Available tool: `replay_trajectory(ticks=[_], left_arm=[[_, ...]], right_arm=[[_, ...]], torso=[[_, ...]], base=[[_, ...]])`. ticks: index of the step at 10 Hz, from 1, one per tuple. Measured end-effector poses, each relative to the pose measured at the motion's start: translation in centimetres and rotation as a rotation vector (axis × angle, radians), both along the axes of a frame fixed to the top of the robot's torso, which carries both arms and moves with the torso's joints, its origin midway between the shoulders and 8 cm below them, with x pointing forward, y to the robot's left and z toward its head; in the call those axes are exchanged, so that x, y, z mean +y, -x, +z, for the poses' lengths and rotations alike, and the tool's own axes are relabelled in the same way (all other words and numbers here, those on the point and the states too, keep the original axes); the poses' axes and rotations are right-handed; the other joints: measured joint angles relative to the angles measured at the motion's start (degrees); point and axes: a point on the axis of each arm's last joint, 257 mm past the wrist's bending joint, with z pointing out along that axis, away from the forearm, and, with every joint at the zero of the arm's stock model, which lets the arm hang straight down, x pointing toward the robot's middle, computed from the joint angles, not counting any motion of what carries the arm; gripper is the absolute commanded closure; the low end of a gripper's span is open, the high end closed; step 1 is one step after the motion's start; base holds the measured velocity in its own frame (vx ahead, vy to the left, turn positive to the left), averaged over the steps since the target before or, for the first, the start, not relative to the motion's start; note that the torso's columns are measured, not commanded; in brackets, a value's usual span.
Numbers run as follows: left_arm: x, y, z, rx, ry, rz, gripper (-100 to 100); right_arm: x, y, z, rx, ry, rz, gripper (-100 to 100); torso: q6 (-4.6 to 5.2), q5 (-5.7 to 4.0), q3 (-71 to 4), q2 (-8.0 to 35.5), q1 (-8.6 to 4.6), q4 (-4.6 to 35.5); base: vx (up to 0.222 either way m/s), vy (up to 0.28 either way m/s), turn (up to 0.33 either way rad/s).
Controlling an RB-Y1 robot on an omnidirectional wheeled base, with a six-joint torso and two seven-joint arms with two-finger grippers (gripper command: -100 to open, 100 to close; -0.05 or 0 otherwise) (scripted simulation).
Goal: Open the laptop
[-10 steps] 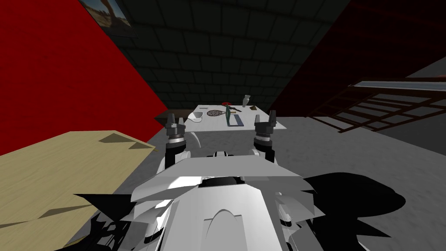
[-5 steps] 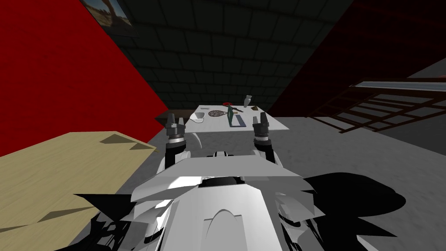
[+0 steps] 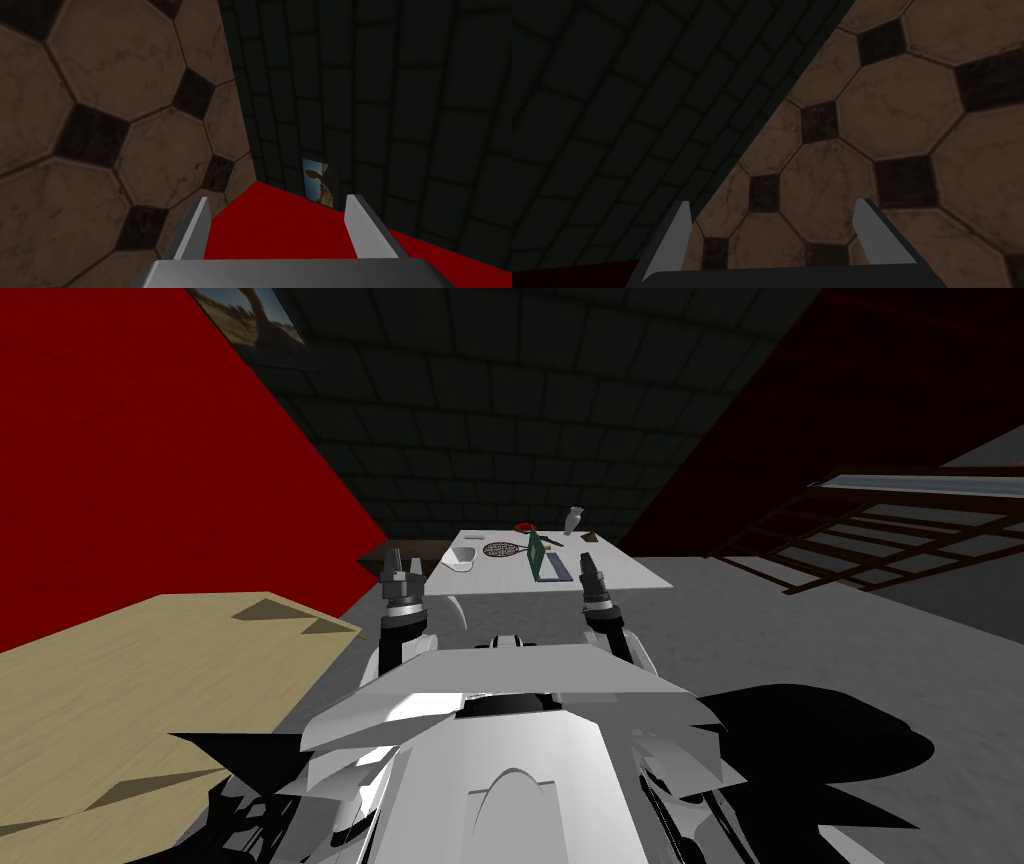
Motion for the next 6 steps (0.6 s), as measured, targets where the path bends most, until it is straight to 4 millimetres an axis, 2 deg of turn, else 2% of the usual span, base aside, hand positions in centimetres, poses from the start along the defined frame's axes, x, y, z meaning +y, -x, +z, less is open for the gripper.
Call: replay_trajectory(ticks=[6], left_arm=[[0.0, 0.0, 0.0, 0.000, 0.000, 0.000, 0]], right_arm=[[-1.5, -1.9, -3.6, 0.070, 0.338, -0.156, -100]], torso=[[-0.01, 0.01, 0.0, 0.0, 0.03, 0.0]], base=[[0.042, 0.094, -0.001]])
